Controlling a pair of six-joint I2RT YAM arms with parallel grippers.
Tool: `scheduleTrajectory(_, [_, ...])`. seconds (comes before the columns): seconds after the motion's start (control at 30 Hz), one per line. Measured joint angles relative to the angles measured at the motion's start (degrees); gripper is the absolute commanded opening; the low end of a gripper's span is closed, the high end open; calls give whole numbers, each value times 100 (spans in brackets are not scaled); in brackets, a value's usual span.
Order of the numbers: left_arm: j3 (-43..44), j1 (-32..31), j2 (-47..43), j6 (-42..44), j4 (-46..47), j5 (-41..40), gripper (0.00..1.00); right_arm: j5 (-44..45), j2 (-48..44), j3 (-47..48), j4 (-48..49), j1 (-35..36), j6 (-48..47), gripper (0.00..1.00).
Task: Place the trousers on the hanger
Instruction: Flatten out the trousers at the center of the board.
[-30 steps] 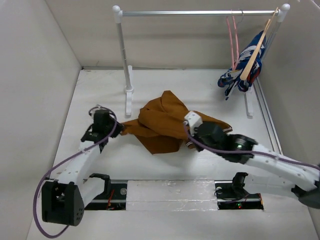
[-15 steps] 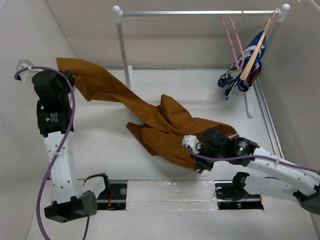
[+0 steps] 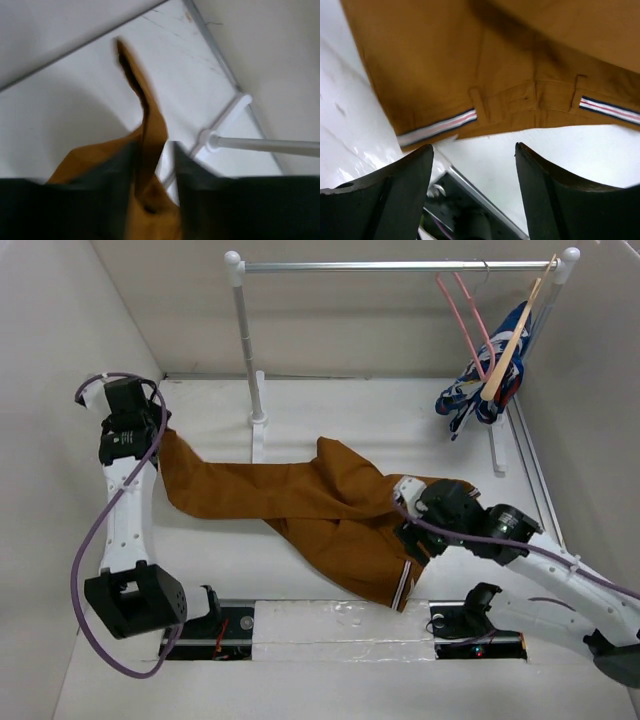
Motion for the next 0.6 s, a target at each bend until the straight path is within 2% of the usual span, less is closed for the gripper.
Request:
scheduleTrajectory(0.03, [-129,-11,24,35,81,101,54,173,-52,15,52,-280,-2,69])
scheduleTrajectory(0.07, [-387,-39,-48,59,229,212,55,186,-118,-11,181,-708,-13,65])
scheduleTrajectory(0.1, [-662,-98,-212,79,280,264,55,262,-184,-59,374,-1193,-28,51])
scheduleTrajectory(0.2, [-1185,-599,-743,205,293,570,52,317,-282,-330,997,-2568,-118,0])
scheduleTrajectory(0.23, [-1268,-938,-885,256,341,660,52,42,-280,-420,1427,-2859,-160,0])
scheduleTrajectory(0.3, [-1394,-1731,-1029,350,520,839,52,-153,-208,-761,1617,-3681,-232,0])
scheduleTrajectory(0.33, [-1499,-2208,-1051,372,643,861,54,-415,-125,-890,1753,-4006,-284,6])
scheduleTrajectory(0.37, [-1620,-2656,-1032,391,739,903,55,-584,-7,-979,1834,-4227,-343,19])
scheduleTrajectory(0.4, [-1753,-3088,-957,391,796,986,57,-612,122,-1054,1884,-4389,-407,47])
scheduleTrajectory(0.47, [-2009,-3877,-743,372,800,1073,60,-680,249,-1174,1934,-4704,-533,65])
scheduleTrajectory(0.53, [-2282,-4380,-627,297,669,1113,60,-916,243,-1228,2035,-5031,-660,67])
scheduleTrajectory(0.6, [-2634,-4581,-778,83,533,1051,68,-1207,273,-1231,2240,-5265,-791,68])
